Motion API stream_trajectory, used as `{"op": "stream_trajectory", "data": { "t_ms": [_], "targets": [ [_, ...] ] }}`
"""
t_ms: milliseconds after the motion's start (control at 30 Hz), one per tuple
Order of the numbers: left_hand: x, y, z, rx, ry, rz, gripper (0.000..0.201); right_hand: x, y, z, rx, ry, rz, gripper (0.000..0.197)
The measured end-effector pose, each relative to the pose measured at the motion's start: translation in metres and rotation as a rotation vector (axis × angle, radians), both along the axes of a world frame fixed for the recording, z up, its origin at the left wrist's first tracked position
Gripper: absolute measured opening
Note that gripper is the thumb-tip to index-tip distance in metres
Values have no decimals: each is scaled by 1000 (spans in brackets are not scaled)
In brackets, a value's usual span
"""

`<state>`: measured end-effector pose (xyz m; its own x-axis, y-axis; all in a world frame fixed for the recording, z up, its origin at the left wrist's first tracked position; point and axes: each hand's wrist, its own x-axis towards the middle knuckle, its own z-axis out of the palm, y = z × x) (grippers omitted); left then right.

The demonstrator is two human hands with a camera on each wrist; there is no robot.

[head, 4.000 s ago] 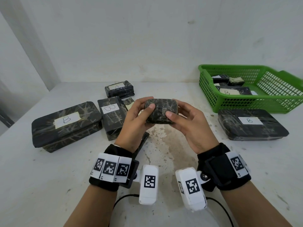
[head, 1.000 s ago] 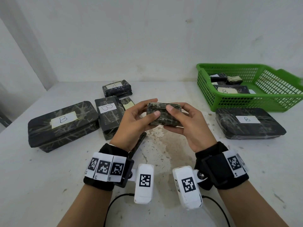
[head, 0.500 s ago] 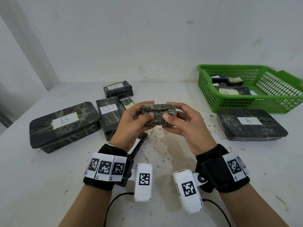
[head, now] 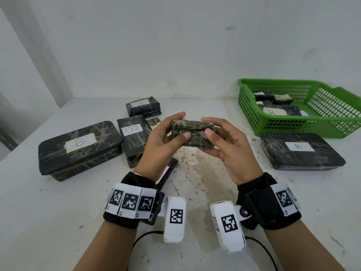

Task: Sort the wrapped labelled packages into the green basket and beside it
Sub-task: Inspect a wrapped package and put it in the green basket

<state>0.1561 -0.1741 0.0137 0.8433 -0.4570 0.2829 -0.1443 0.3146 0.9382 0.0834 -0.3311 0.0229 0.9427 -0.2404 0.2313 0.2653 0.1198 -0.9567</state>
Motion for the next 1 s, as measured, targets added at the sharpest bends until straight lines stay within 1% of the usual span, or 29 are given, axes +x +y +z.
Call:
{"op": "stream_trajectory", "data": {
  "t_ms": [167,367,500,567,633,733,800,900,1000],
  "targets": [
    [1,0,0,-59,-8,-5,50,1,2,-2,54,-13,31,22],
    [-2,-4,-1,-45,-5,-5,53,0,4,-1,32,-50,-65,24],
    [0,-4,-3,1,35,87,57,0,6,-2,21,-44,-121,27],
    [1,-4,-4,10,65,163,55,0,6,-2,30,-26,-121,27],
    [3,-3,-4,-17,104,203,49,1,4,-1,47,-3,-96,25],
    [4,-1,-3,-39,130,142,46,0,0,1,52,35,-104,33],
    [2,-2,-1,-15,136,45,50,0,-1,2,50,56,-119,37],
    [-3,-6,-1,49,106,-95,48,-1,1,3,4,68,-114,40],
    [-6,-6,-1,76,70,-93,48,0,0,3,24,56,-88,49]
  ]
}}
